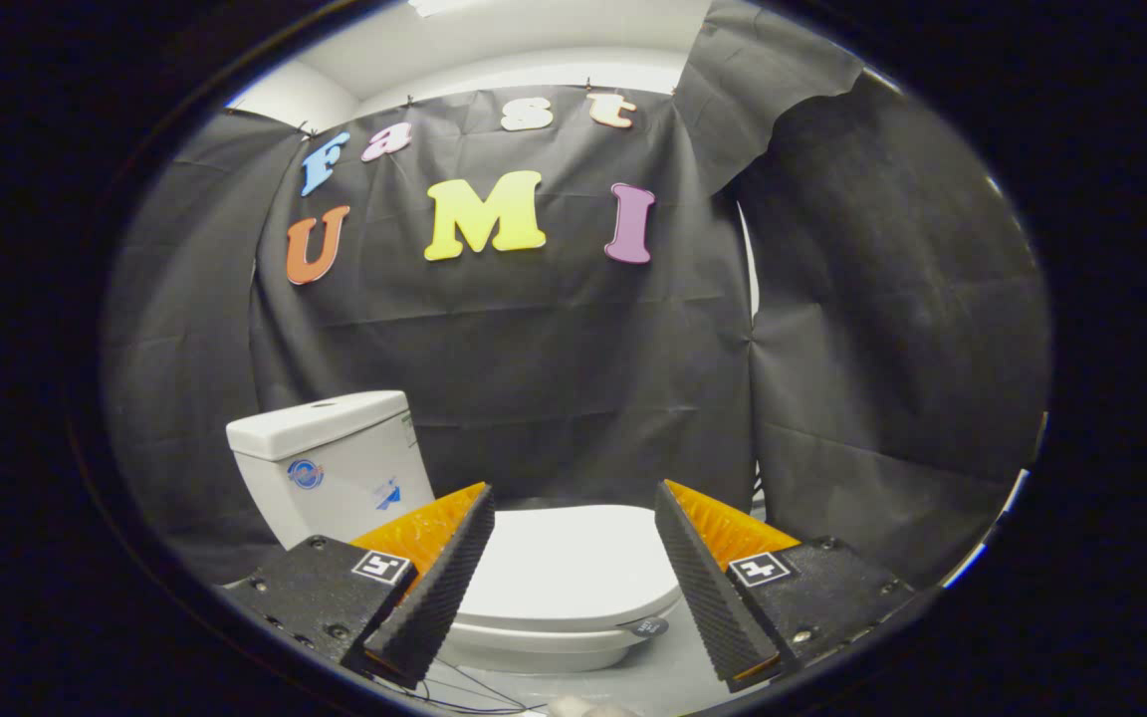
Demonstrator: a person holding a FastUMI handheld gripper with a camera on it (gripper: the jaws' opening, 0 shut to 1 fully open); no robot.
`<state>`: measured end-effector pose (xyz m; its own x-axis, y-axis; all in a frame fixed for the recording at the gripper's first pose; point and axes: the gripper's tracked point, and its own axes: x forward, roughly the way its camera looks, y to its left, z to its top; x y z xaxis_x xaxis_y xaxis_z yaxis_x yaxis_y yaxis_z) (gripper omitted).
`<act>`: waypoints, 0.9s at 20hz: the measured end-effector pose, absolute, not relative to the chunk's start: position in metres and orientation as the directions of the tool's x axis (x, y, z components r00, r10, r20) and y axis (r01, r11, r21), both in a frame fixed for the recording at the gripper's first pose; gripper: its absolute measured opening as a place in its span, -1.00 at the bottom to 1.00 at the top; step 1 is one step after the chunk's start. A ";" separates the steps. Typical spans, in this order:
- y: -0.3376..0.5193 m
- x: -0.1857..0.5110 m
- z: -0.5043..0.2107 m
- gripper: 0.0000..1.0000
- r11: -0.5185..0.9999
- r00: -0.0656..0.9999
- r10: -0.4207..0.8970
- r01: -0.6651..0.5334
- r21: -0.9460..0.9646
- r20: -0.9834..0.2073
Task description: Open the toilet lid.
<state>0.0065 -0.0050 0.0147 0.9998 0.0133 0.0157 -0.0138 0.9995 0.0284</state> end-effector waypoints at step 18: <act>-0.100 0.102 -0.095 1.00 0.927 0.953 0.171 -0.070 0.368 -0.250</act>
